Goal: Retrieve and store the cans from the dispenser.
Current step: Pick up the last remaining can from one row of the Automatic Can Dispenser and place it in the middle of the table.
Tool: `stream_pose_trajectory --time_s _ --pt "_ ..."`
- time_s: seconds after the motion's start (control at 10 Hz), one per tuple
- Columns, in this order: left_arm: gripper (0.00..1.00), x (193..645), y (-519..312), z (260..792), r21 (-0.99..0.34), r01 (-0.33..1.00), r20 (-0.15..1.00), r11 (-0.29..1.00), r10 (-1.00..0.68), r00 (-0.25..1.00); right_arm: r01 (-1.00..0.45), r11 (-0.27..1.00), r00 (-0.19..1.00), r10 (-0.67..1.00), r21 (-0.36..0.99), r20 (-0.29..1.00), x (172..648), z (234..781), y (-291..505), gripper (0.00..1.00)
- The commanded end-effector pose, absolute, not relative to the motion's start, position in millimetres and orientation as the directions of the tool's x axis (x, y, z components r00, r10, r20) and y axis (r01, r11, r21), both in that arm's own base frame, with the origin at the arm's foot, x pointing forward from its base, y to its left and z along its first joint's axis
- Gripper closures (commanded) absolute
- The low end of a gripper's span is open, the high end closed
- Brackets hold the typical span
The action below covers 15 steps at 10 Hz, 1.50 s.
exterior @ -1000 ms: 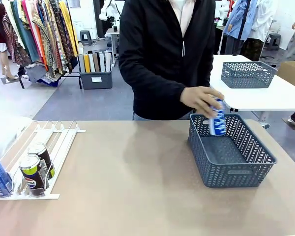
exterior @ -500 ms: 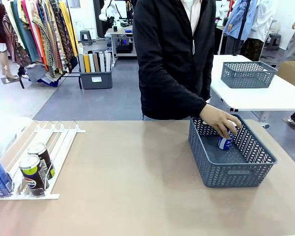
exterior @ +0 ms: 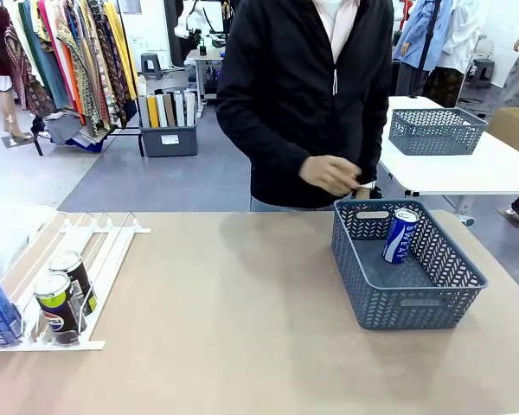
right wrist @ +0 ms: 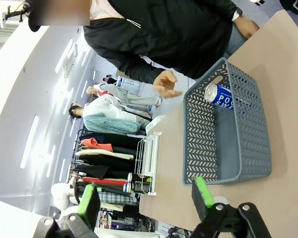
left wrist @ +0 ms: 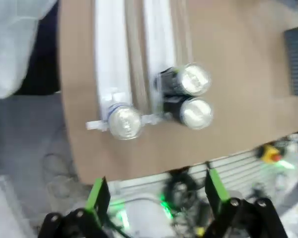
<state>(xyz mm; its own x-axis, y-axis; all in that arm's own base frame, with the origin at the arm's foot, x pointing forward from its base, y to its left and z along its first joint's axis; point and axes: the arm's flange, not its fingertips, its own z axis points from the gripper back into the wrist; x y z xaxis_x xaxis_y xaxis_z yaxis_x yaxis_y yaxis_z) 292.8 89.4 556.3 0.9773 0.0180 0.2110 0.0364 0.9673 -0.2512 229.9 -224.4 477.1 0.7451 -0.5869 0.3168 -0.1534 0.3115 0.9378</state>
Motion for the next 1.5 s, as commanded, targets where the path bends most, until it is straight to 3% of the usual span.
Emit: stream_pose_trajectory --time_s 0.0,0.1,0.2,0.3,0.4,0.7,0.9,1.4 --pt "0.00 305 68 539 0.129 0.115 0.105 0.985 -0.128 0.986 -0.183 0.301 0.732 -0.593 0.936 0.334 233 480 -225 0.00" --pt "0.00 314 62 543 0.129 0.052 0.149 0.990 -0.072 0.986 -0.183 0.301 0.732 -0.593 0.936 0.334 233 480 -225 0.00" --pt "0.00 297 71 553 -0.087 0.067 0.178 0.994 -0.050 0.983 -0.183 0.301 0.732 -0.593 0.936 0.334 233 480 -225 0.00" --pt "0.00 297 71 553 -0.087 0.067 0.178 0.994 -0.050 0.983 -0.183 0.301 0.732 -0.593 0.936 0.334 233 480 -225 0.00" --pt "0.00 307 53 550 0.046 0.084 0.156 0.995 -0.090 0.984 -0.183 0.301 0.732 -0.593 0.936 0.334 233 480 -225 0.00" --pt "0.00 328 47 498 -0.053 -0.017 0.110 0.998 0.023 0.994 -0.183 0.301 0.732 -0.593 0.936 0.334 233 480 -225 0.00" --pt "0.00 344 46 469 -0.006 -0.108 0.110 0.994 0.108 0.988 -0.183 0.301 0.732 -0.593 0.936 0.334 233 480 -225 0.00" --pt "0.00 355 48 421 0.007 -0.149 0.010 0.989 0.149 0.989 -0.183 0.301 0.732 -0.593 0.936 0.334 233 480 -225 0.00"
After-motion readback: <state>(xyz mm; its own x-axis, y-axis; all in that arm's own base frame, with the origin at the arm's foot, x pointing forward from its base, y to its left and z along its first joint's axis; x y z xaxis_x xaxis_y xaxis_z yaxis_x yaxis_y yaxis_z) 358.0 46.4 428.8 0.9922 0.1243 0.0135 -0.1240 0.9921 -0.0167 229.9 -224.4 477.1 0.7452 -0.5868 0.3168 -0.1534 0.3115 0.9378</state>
